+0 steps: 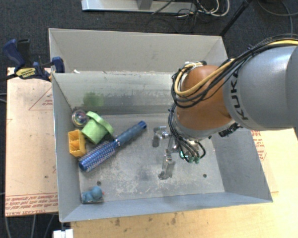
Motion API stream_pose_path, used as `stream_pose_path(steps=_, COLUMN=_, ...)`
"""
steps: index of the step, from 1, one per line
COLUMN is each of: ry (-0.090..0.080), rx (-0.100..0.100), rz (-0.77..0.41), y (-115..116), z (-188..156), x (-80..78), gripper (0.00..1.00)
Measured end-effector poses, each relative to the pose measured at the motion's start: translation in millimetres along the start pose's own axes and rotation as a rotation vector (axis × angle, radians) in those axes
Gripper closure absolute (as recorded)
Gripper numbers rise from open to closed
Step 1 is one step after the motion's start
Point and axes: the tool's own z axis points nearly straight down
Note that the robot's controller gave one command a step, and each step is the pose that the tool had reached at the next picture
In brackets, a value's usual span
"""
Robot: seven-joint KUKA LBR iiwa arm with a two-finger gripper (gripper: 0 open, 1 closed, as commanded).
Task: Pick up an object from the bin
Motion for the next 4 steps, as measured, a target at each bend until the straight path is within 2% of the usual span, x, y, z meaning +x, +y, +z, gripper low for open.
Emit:
stream_pose_path(steps=1, ry=-0.014, rx=0.000, rz=-0.449, y=85, z=-28, x=-63.9, gripper=0.00)
stream_pose_path(steps=2, ry=-0.006, rx=0.002, rz=-0.678, y=95, z=63, x=-92.9, gripper=0.00)
stream_pose_path(steps=3, ry=-0.009, rx=0.001, rz=-0.677, y=95, z=61, x=-93.8, gripper=1.00)
stream_pose_path(steps=4, ry=-0.018, rx=0.003, rz=-0.688, y=111, z=-131, x=-79.6, gripper=1.00)
